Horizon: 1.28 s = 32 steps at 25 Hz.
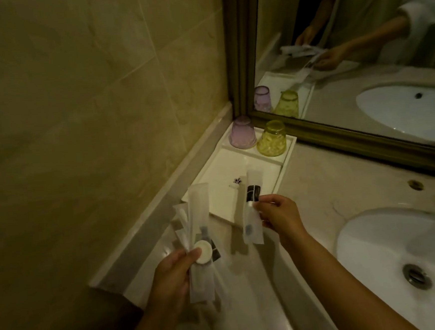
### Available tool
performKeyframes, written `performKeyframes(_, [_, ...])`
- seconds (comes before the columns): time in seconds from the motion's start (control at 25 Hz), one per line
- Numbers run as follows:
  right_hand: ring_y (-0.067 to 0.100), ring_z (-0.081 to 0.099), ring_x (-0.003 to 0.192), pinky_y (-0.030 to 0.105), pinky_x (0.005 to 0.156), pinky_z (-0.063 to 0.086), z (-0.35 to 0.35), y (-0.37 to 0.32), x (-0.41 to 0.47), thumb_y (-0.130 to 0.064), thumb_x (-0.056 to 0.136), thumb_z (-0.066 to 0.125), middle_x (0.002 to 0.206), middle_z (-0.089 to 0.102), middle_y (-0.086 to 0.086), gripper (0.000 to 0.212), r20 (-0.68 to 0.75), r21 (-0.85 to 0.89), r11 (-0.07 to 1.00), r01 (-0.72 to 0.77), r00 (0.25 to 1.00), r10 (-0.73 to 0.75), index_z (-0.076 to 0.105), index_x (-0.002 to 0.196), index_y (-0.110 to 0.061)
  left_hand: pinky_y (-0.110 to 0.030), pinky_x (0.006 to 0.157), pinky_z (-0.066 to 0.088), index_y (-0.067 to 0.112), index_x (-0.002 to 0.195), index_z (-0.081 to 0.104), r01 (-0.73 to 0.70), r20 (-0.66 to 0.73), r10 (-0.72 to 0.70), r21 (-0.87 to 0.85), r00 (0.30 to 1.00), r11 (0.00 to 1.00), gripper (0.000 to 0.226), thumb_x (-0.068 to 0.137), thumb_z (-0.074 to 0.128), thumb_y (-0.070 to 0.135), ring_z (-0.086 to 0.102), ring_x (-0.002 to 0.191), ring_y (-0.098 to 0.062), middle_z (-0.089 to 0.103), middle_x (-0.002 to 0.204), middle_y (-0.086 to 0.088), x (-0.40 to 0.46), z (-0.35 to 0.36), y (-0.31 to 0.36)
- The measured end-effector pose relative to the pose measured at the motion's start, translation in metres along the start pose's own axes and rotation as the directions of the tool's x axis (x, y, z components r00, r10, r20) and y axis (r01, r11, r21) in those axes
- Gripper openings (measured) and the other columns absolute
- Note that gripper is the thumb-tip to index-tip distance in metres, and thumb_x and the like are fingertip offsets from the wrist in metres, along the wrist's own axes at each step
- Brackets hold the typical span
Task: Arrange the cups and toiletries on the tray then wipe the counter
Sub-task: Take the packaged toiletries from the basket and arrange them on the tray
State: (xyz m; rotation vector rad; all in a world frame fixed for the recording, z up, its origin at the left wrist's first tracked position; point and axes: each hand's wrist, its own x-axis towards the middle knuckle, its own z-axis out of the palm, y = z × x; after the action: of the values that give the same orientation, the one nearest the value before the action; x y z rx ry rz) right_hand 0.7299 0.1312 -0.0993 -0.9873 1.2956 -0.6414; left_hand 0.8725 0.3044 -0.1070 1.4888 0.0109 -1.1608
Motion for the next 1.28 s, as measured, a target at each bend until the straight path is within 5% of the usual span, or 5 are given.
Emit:
performKeyframes(0.12, [0.017,0.059,0.062,0.025,0.053,0.049,0.038,-0.002,0.038,-0.006,0.075,0.072,0.076,0.064,0.005,0.011,-0.108,-0.019,0.999,-0.032,0.994,0.03,0.064,0.081,-0.013,-0.057,0.094,0.047,0.008,0.091,0.069,0.006,-0.001,-0.006,0.094,1.0,0.996,0.016,0.075,0.071,0.013,0.063,0.1,-0.039,0.069,0.105,-0.022,0.027,-0.014,0.01])
performKeyframes(0.52, [0.024,0.065,0.071,0.039,0.069,0.057,0.092,-0.007,0.107,-0.017,0.075,0.07,0.09,0.066,0.011,0.03,-0.108,-0.377,0.924,0.065,0.988,-0.114,0.05,0.097,-0.018,-0.038,0.075,0.053,0.015,0.091,0.068,-0.02,0.018,0.015,0.271,1.0,0.962,0.014,0.078,0.07,0.019,0.066,0.088,-0.022,0.071,0.089,-0.005,0.049,-0.016,0.018])
performKeyframes(0.68, [0.031,0.052,0.113,0.044,0.089,0.043,0.078,0.007,0.109,-0.039,0.079,0.062,0.127,0.057,0.012,0.05,0.143,-0.874,0.312,0.372,0.811,-0.567,0.05,0.122,-0.017,-0.039,0.075,0.054,0.014,0.091,0.071,-0.003,0.008,0.001,0.198,1.0,0.98,0.014,0.077,0.071,0.017,0.069,0.086,-0.023,0.076,0.082,-0.003,0.054,-0.014,0.02])
performKeyframes(0.8, [0.023,0.009,0.144,0.049,0.115,0.005,0.066,0.016,0.12,-0.063,0.081,0.047,0.156,0.016,0.006,0.084,0.391,-0.894,0.037,0.447,0.817,-0.425,0.018,0.145,-0.017,-0.041,0.078,0.055,0.018,0.089,0.071,0.039,-0.004,-0.039,0.167,0.999,0.985,0.014,0.075,0.072,0.018,0.069,0.089,-0.023,0.076,0.083,-0.002,0.057,-0.013,0.019])
performKeyframes(1.28, [0.02,-0.005,0.144,0.056,0.111,-0.011,0.117,0.027,0.121,-0.064,0.086,0.031,0.158,-0.003,0.005,0.083,0.435,-0.865,0.084,0.495,0.822,-0.368,0.0,0.147,-0.017,-0.042,0.08,0.052,0.018,0.081,0.074,0.012,0.01,-0.013,0.047,1.0,0.999,0.033,0.049,0.075,0.025,0.069,0.091,-0.027,0.076,0.091,-0.01,0.049,-0.02,0.014])
